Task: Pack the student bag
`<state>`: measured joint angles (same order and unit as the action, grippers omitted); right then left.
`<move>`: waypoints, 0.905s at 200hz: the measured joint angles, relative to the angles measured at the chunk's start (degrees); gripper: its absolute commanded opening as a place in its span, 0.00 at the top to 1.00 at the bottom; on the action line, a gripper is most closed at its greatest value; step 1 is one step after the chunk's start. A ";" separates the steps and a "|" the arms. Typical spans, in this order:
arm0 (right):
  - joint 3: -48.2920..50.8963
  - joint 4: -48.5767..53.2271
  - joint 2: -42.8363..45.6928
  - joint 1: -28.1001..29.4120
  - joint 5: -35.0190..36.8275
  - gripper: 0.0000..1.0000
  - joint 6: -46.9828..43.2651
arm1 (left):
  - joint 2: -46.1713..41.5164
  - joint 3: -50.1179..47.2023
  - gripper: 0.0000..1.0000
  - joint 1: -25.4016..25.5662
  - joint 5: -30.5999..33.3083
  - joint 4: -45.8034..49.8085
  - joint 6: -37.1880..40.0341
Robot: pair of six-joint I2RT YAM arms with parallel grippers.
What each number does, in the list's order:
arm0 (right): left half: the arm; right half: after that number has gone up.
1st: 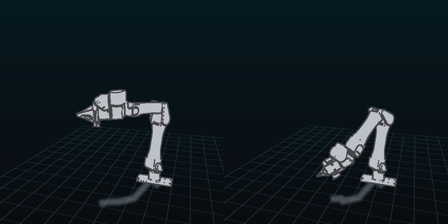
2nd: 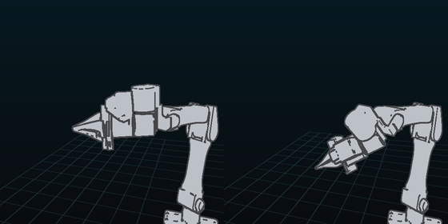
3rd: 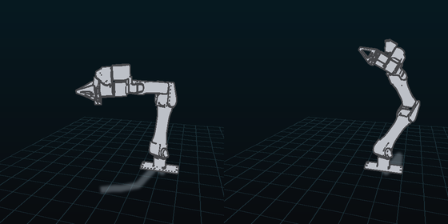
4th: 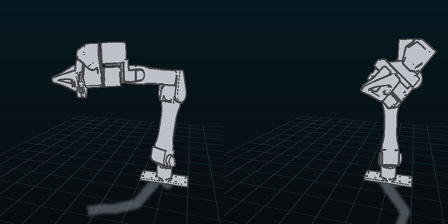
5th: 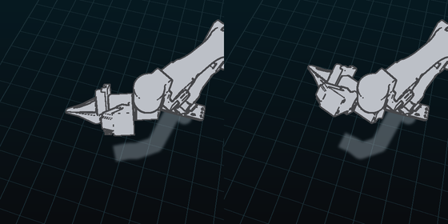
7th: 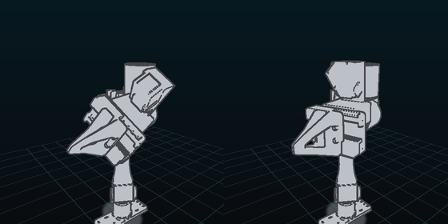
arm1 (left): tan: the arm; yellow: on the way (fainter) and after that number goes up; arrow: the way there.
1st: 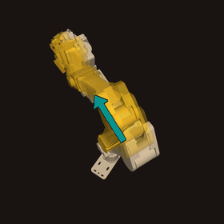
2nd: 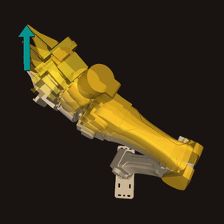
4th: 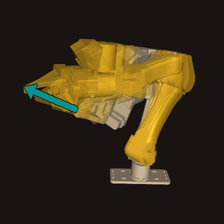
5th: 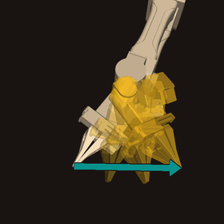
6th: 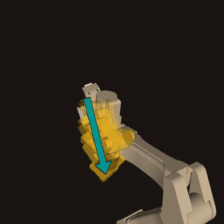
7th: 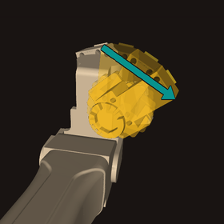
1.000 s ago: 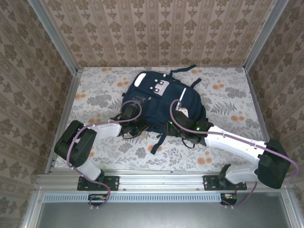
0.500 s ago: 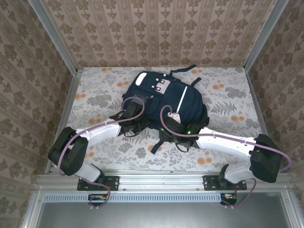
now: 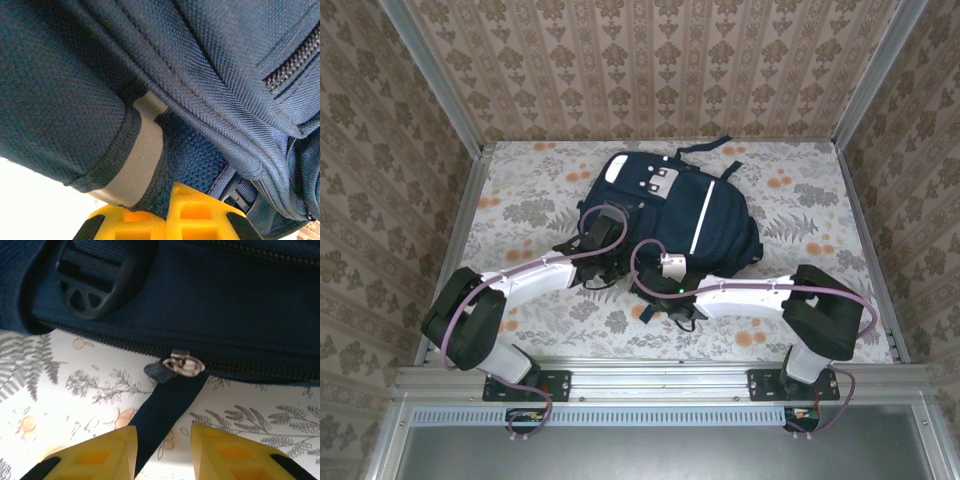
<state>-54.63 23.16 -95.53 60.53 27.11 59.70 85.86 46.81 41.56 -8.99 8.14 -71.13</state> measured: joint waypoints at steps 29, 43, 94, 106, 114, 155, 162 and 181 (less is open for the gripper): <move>-1.64 -0.85 -2.19 0.00 2.16 0.63 0.61 | -0.02 0.00 1.00 0.00 -0.31 0.00 0.00; -2.25 -1.31 -2.54 0.00 2.97 0.63 0.79 | -0.02 0.00 1.00 0.00 -0.42 0.02 0.00; -7.06 1.27 -6.03 0.00 7.39 0.63 3.69 | -1.33 -0.24 1.00 0.00 -0.83 0.02 0.00; -8.35 2.58 -7.23 0.00 8.70 0.63 4.90 | -1.64 -0.26 1.00 0.00 -0.83 0.02 0.00; -9.11 3.72 -7.93 0.00 9.51 0.63 5.62 | -1.73 -0.26 1.00 0.00 -0.83 0.02 0.00; -10.47 8.44 -8.94 0.00 13.25 0.60 9.68 | -1.73 -0.26 1.00 0.00 -1.11 0.00 0.00; -10.47 8.94 -8.94 0.00 13.64 0.53 10.16 | -1.73 -0.28 1.00 0.00 -1.22 0.00 0.00; -10.27 9.16 -8.83 0.00 14.36 0.51 11.30 | -1.73 -0.28 1.00 0.00 -1.29 -0.02 -0.02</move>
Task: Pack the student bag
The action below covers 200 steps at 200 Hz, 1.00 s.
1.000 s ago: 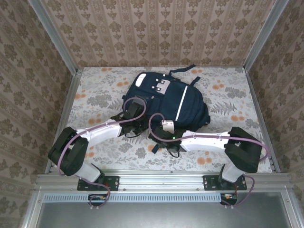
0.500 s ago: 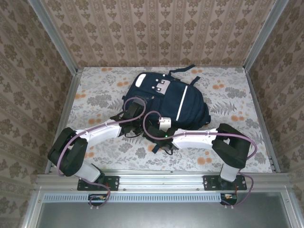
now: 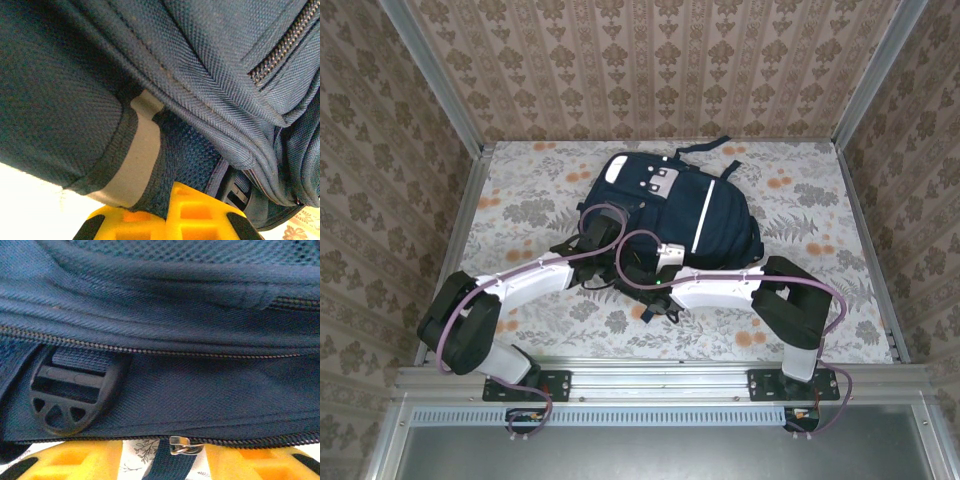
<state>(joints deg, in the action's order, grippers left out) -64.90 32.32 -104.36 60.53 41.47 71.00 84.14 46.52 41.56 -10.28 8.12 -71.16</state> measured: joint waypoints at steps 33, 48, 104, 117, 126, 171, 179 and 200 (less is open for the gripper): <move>1.77 -0.83 1.22 -0.02 0.31 0.69 0.98 | 0.00 -0.04 1.00 -0.02 -0.20 0.00 0.00; 1.81 -0.87 1.36 -0.13 0.35 0.74 1.11 | 0.00 -0.04 1.00 -0.02 -0.20 0.00 0.00; 3.54 -2.43 3.13 -0.48 0.55 1.00 -0.94 | 0.00 -0.04 1.00 -0.22 -0.50 -0.15 0.00; 3.61 -2.40 3.93 -0.48 0.52 1.00 -1.73 | 0.00 -0.04 1.00 -0.52 -0.90 -0.24 0.00; 3.91 -2.58 4.74 -0.48 0.39 1.00 -2.25 | 0.00 -0.09 1.00 -0.87 -1.27 -0.35 0.00; 8.66 -5.40 11.63 -0.87 -2.45 1.00 -4.90 | -0.37 -1.36 1.00 -3.67 -4.11 -1.27 0.28; 9.29 -5.46 12.59 -1.14 -3.15 1.00 -5.11 | -0.66 -1.73 1.00 -4.52 -4.37 -1.25 0.44; 10.88 -5.57 14.71 -1.73 -4.79 1.00 -5.46 | -1.31 -2.60 1.00 -6.86 -4.94 -1.22 1.05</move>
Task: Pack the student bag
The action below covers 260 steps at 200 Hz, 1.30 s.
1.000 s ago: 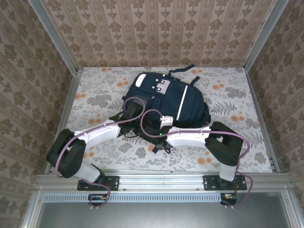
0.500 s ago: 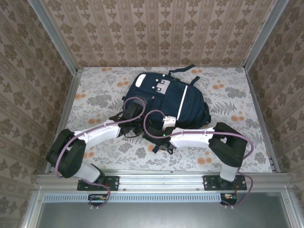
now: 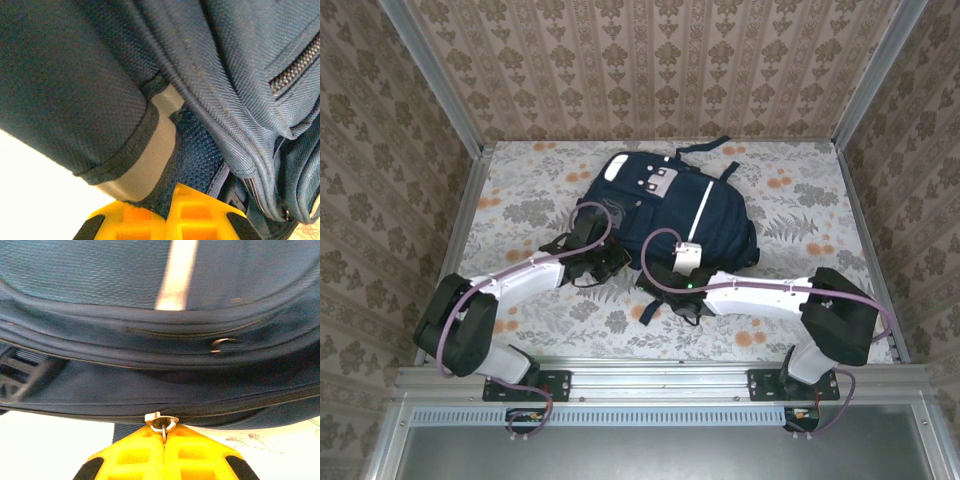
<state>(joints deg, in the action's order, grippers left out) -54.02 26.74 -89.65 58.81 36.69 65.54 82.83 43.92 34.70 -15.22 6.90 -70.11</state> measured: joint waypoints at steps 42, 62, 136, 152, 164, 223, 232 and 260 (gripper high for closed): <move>3.52 -0.02 3.69 -1.64 -3.08 1.00 -1.16 | -0.70 -1.27 1.00 -4.96 -0.70 0.61 2.27; 4.39 -0.70 4.44 -3.23 -5.09 1.00 -2.62 | -0.83 -1.33 1.00 -8.15 -2.05 1.09 4.11; 5.99 -6.91 5.57 -10.82 -17.86 1.00 -18.14 | 0.83 1.49 0.78 -18.23 -3.32 6.01 12.07; 5.97 -7.76 5.57 -10.99 -20.65 1.00 -20.57 | 0.94 2.38 0.61 -17.79 -2.62 7.80 12.48; 5.77 -7.96 5.51 -10.99 -22.47 1.00 -21.97 | 0.72 2.58 0.61 -16.46 -1.90 8.76 11.85; 4.24 -9.55 5.16 -10.99 -30.36 1.00 -25.86 | -9.64 1.64 0.58 4.09 4.57 11.45 0.20; 4.24 -9.86 5.16 -10.99 -31.08 1.00 -26.29 | -10.60 0.59 0.57 6.97 5.62 10.19 -3.17; 4.24 -10.12 5.16 -11.61 -32.92 1.00 -27.04 | -8.94 -1.73 0.51 13.90 9.64 6.34 -11.98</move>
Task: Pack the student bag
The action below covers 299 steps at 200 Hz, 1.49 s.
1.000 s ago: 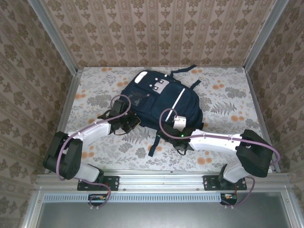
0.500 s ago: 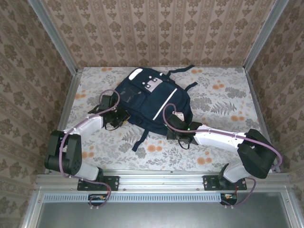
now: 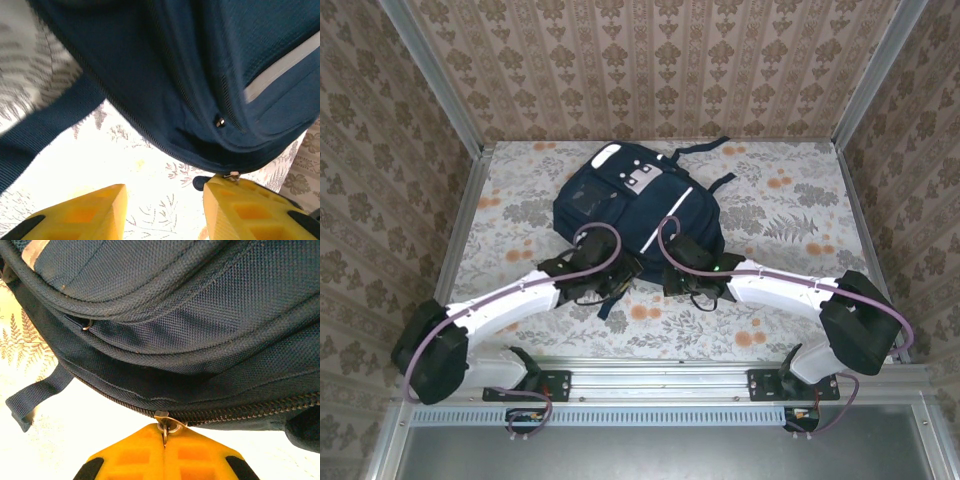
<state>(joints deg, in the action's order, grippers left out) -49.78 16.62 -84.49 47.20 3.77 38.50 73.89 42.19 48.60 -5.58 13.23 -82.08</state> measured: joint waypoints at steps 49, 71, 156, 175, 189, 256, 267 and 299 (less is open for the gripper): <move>0.81 -0.44 1.07 -1.29 -1.95 1.00 -0.96 | 11.74 2.62 0.44 4.92 4.44 -6.75 -8.24; 1.33 -0.83 1.20 -1.86 -2.16 1.00 -1.16 | 14.73 4.94 0.46 5.46 6.05 -7.32 -9.81; 1.75 -1.01 1.42 -3.19 -0.76 1.00 -2.38 | 14.40 8.07 1.00 5.73 11.32 -2.36 -10.64; 1.75 -0.15 1.70 -4.07 0.11 1.00 -3.02 | 9.79 6.71 1.00 4.96 13.38 0.46 -10.45; 1.75 0.46 2.01 -5.11 0.55 1.00 -3.69 | 5.79 4.94 1.00 4.02 14.60 1.99 -10.32; 1.84 1.77 2.93 -7.72 1.31 1.00 -5.75 | 2.43 0.04 0.54 1.20 12.04 -1.84 -6.95; 1.86 1.77 2.93 -7.74 1.29 1.00 -5.75 | 3.85 0.15 0.49 1.46 10.80 -4.39 -6.64; 2.01 1.73 2.93 -7.72 1.11 1.00 -5.75 | 9.07 0.15 0.38 3.37 8.94 -13.29 -8.81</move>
<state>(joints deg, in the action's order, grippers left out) -47.77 18.35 -81.56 39.48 4.89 32.75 82.96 42.35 51.96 3.36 -0.05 -90.89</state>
